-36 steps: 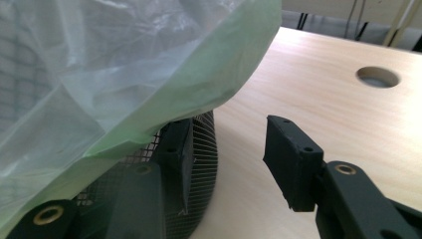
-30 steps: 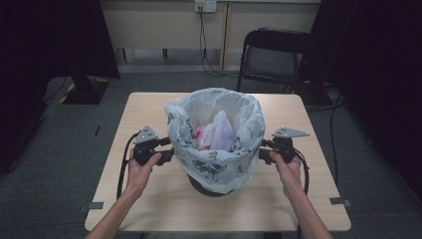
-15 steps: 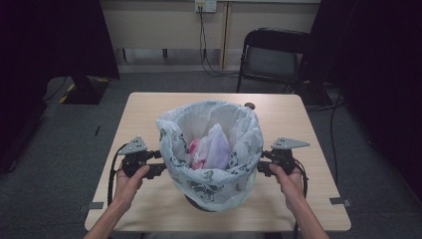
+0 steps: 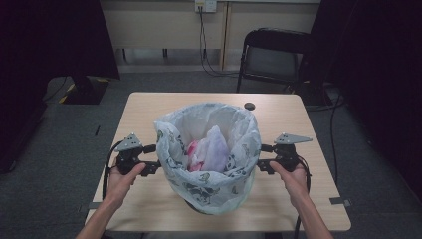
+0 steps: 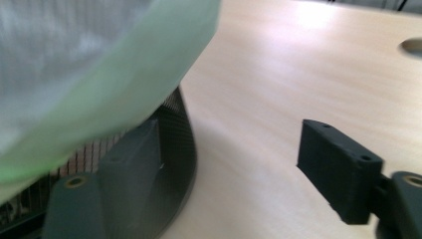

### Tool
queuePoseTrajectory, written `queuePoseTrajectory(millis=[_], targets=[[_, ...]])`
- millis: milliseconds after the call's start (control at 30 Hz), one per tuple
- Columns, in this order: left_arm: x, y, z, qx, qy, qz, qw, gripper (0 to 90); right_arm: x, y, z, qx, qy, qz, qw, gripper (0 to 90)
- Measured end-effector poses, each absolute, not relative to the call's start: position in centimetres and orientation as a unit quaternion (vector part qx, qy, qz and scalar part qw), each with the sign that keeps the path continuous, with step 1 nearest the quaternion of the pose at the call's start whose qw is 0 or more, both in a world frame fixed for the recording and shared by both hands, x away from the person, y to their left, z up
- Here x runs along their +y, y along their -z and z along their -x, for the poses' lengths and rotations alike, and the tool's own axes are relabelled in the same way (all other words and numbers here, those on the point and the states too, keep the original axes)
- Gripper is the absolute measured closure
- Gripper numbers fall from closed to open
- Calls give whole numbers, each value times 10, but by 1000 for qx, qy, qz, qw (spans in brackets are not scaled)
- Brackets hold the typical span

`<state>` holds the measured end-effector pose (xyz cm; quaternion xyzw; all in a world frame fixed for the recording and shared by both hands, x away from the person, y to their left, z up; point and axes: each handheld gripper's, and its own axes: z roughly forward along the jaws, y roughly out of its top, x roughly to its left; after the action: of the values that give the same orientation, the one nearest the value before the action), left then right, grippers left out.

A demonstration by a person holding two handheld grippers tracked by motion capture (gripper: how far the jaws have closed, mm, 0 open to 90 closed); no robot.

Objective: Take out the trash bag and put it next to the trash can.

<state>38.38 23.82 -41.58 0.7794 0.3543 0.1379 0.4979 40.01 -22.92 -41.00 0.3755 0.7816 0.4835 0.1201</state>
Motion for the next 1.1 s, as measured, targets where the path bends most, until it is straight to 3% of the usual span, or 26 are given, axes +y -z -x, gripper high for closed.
queuePoseTrajectory(millis=[133, 200, 433, 700, 833, 1000, 1100], targets=[[256, 416, -390, 382, -120, -758, 515, 232, -235, 402, -403, 769, -488, -391, 136, 219], [260, 410, -388, 377, -150, -762, 505, 223, -239, 392, -401, 764, -491, -394, 139, 310], [270, 381, -386, 371, -177, -752, 515, 230, -247, 367, -397, 744, -522, -390, 151, 386], [278, 340, -378, 344, -163, -730, 568, 376, -244, 341, -392, 729, -556, -369, 148, 437], [274, 330, -374, 324, -156, -726, 585, 400, -238, 334, -389, 732, -559, -358, 153, 444], [270, 311, -365, 310, -155, -712, 610, 348, -241, 330, -387, 740, -538, -366, 171, 381], [261, 299, -361, 288, -150, -718, 616, 270, -245, 324, -379, 742, -551, -345, 164, 362]])
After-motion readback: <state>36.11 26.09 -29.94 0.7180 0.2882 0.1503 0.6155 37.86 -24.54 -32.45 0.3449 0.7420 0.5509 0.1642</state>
